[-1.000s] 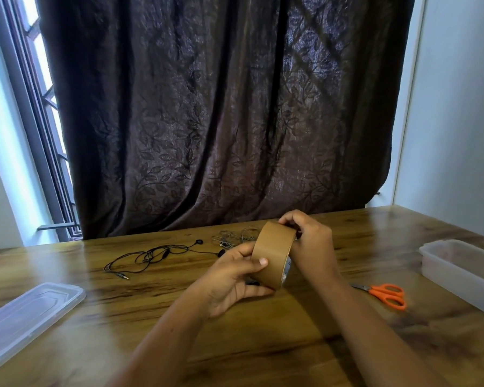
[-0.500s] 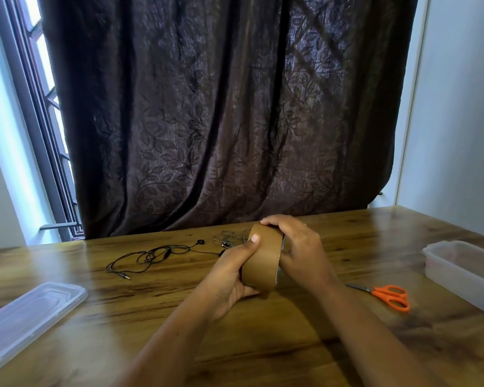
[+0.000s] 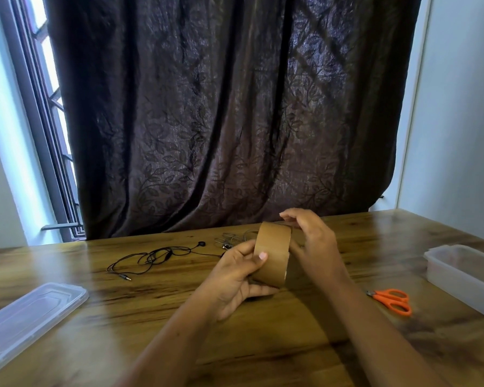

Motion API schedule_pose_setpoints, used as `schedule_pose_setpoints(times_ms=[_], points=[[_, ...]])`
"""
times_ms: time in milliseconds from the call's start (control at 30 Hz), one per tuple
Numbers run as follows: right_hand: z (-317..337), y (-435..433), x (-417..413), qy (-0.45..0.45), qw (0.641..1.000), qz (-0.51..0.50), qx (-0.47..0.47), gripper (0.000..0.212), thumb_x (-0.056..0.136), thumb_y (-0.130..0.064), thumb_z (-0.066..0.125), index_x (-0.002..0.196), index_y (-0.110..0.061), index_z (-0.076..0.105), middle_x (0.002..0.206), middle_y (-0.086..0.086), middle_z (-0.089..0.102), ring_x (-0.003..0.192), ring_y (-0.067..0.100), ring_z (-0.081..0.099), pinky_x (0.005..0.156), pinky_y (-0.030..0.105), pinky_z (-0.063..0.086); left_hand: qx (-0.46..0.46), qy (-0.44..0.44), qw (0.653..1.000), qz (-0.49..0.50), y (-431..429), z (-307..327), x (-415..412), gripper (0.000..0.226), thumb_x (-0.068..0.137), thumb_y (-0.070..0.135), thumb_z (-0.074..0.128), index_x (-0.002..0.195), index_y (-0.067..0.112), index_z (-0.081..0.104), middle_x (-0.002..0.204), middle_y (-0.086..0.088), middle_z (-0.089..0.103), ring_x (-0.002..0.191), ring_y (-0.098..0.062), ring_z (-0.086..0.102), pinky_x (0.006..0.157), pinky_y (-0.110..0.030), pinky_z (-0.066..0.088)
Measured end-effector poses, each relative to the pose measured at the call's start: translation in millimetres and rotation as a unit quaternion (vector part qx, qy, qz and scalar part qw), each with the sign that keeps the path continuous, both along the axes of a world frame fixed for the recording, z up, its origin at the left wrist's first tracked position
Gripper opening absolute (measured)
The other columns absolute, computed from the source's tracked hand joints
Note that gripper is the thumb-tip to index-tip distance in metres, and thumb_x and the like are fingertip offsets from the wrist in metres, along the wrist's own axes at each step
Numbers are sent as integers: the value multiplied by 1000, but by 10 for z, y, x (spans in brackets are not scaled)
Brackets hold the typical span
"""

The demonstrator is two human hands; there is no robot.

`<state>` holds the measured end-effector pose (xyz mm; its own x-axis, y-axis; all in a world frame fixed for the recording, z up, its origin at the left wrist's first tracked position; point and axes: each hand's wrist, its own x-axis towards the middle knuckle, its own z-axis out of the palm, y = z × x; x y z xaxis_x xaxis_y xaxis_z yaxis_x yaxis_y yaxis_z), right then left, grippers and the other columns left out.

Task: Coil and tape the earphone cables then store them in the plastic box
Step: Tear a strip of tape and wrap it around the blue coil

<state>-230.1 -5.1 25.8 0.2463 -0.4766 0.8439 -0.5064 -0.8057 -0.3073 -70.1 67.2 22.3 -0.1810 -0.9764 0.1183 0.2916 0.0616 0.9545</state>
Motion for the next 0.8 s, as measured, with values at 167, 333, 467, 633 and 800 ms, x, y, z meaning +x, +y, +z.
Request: schedule_pose_setpoints(times_ms=[167,333,467,633,800], points=[[14,13,-40,7,997,-75,-8,25,81,-8,69,104,-18,63,99,-6,62,90,9,57,77,25,47,-23,-16,1000,5,-9,-14,17,46,78,9,62,123,10,56,117,-12,67,105,-30,65,86,-49,55],[31,-27,-68,2,991,-127,47,9,84,-22,70,88,-18,63,82,-9,59,76,8,55,64,21,42,-26,2,999,21,-31,0,40,43,80,4,61,122,6,55,117,-15,66,104,-32,65,85,-49,55],[20,-61,-52,-5,990,-118,79,18,81,-26,73,75,-20,58,73,-10,57,68,7,53,58,19,40,-15,43,998,51,-61,-6,45,27,83,-1,52,109,5,59,109,-17,64,101,-34,60,78,-50,57],[5,-57,-23,35,989,-112,88,25,82,-36,71,72,-17,57,66,-13,53,59,-1,47,52,10,30,-8,59,995,78,-48,15,21,40,74,26,60,110,10,62,103,-13,68,98,-32,63,84,-55,53],[1,-77,-6,91,985,-103,101,30,90,-36,61,68,-18,52,59,-11,49,59,10,49,56,28,34,-8,40,995,92,-48,15,31,37,81,27,59,115,11,61,107,-14,68,98,-30,64,82,-54,54]])
